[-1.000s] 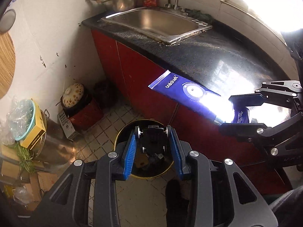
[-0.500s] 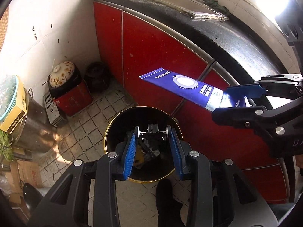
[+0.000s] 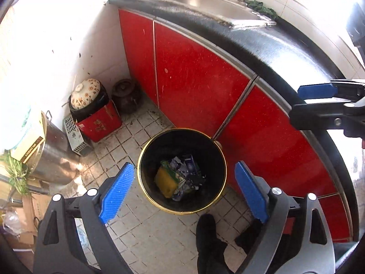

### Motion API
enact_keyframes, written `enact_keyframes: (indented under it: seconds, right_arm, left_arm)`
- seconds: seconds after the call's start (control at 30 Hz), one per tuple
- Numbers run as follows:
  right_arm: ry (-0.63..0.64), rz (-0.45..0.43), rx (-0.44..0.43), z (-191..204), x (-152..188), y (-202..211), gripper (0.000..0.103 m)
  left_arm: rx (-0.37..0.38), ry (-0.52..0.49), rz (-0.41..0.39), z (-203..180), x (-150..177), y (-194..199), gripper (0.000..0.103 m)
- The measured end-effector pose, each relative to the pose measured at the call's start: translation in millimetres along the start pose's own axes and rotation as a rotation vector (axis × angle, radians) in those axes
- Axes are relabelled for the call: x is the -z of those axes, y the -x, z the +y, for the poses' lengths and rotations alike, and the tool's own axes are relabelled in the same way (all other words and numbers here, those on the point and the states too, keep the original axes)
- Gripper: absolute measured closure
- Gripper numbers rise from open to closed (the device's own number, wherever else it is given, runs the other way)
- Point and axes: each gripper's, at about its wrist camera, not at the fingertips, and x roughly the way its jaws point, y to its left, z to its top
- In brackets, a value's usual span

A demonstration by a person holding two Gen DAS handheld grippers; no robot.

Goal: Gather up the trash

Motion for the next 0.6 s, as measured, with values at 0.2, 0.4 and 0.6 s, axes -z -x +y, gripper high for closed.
enact_keyframes:
  seconds: [0.2, 0.4, 0.6]
  right_arm:
    - [-0.114, -0.139, 0.033, -32.0, 34.1, 92.9, 0.007]
    - [-0.328, -0.281, 0.25, -96.6, 114.7, 203.4, 0.007]
    - [-0.666, -0.373, 0.536, -163.2, 236.9, 298.7, 0.007]
  left_arm:
    - [-0.002, -0.1, -0.045, -53.8, -36.7, 50.6, 0.011]
    - [0.153, -0.196, -0.107, -151.6, -86.7, 91.2, 0.009]
    - [0.274, -0.433, -0.115, -294.2, -119.5, 108.9, 0.009]
